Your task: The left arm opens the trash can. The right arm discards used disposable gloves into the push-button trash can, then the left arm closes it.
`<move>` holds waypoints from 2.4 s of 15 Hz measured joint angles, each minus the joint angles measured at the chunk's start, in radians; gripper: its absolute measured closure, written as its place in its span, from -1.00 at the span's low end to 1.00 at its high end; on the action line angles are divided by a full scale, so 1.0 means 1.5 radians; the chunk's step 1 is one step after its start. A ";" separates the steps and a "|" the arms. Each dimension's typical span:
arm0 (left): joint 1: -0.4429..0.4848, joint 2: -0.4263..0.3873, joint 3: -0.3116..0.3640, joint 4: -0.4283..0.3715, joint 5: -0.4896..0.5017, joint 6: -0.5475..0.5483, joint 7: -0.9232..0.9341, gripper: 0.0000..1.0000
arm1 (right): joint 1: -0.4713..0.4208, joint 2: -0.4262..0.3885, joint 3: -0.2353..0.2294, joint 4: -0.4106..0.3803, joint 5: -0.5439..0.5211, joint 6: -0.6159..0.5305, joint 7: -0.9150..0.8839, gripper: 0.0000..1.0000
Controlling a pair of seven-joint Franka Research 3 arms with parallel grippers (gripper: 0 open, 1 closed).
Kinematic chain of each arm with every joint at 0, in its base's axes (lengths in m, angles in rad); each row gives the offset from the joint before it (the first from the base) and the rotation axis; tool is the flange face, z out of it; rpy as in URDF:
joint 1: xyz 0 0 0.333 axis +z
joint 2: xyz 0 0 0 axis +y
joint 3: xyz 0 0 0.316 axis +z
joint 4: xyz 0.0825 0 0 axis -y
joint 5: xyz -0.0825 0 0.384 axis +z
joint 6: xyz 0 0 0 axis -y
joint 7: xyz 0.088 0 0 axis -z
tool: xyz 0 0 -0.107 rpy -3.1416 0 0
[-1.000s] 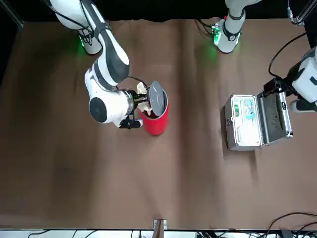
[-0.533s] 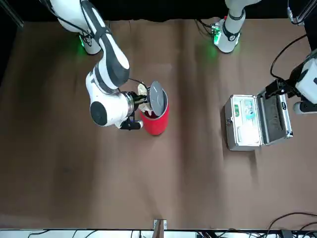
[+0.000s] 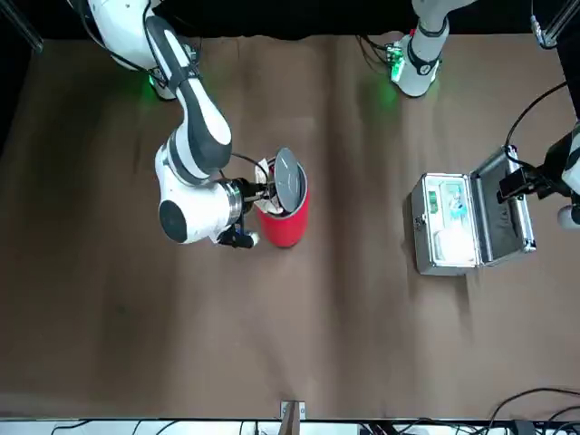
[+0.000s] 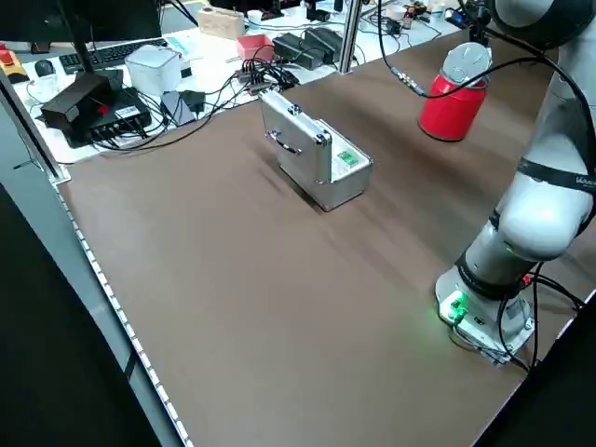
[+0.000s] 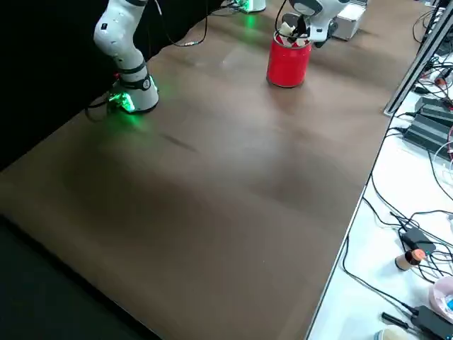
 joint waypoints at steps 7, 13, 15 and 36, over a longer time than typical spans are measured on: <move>-0.139 -0.023 0.092 0.000 -0.014 -0.026 -0.004 -1.00 | -0.001 0.012 0.000 -0.003 0.010 0.001 0.001 0.75; -0.143 -0.026 0.112 0.000 -0.061 -0.025 -0.004 -0.99 | -0.001 0.016 0.000 -0.003 0.012 0.000 0.001 0.31; -0.138 -0.026 0.116 0.000 -0.076 -0.013 -0.003 -1.00 | -0.002 0.016 0.000 -0.003 0.013 0.000 0.001 0.19; -0.141 -0.026 0.111 -0.003 -0.058 0.000 -0.012 -0.99 | -0.125 -0.078 -0.010 0.022 -0.106 -0.170 -0.012 0.22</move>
